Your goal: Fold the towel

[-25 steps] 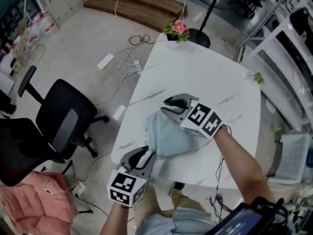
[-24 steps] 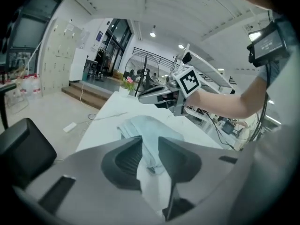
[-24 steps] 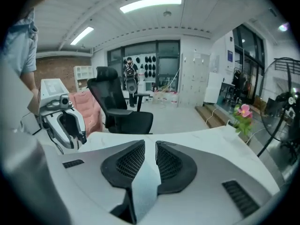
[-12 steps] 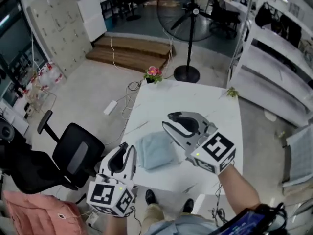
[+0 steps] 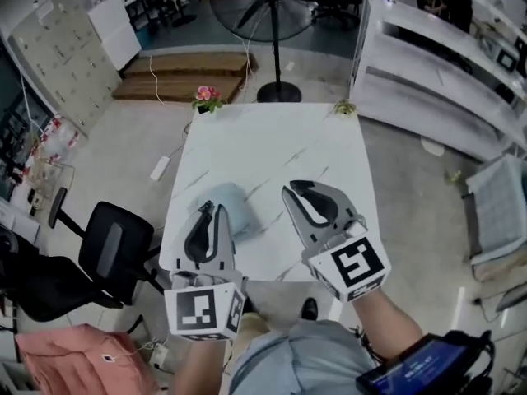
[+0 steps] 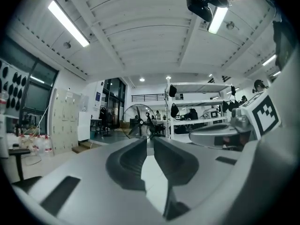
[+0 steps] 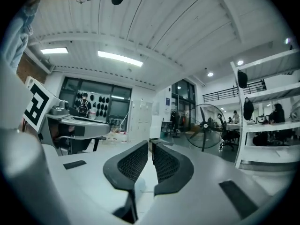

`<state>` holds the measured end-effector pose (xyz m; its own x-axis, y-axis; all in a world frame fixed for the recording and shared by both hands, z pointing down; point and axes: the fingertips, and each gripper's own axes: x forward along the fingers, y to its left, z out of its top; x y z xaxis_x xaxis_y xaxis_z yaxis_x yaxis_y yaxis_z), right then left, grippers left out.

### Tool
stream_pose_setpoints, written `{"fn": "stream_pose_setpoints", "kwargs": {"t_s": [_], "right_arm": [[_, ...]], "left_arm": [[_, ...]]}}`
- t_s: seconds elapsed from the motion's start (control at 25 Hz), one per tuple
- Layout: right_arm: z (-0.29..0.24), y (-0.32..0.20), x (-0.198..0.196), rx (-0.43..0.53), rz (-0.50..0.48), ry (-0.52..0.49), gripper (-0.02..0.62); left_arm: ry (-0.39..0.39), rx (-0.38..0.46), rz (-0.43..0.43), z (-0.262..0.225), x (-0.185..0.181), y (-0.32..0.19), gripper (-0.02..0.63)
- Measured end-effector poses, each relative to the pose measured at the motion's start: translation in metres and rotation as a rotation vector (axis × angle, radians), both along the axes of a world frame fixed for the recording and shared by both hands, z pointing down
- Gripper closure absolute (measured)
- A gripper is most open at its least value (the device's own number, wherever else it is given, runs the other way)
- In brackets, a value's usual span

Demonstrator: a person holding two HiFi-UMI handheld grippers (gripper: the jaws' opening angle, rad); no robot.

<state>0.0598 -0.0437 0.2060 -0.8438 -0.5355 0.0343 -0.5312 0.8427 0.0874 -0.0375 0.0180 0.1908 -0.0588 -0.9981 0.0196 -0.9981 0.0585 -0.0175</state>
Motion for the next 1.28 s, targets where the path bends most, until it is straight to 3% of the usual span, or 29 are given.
{"fn": "stream_pose_setpoints", "kwargs": {"t_s": [0.12, 0.52, 1.28], "right_arm": [[0.003, 0.000, 0.020, 0.019, 0.030, -0.012, 0.578], [-0.026, 0.008, 0.054, 0.083, 0.056, -0.058, 0.581], [-0.042, 0.015, 0.056, 0.120, 0.041, -0.093, 0.583]], "left_arm": [[-0.002, -0.004, -0.003, 0.004, 0.020, -0.002, 0.565], [-0.061, 0.058, -0.018, -0.030, 0.051, -0.005, 0.578], [-0.081, 0.077, -0.019, -0.037, 0.061, 0.000, 0.578]]}}
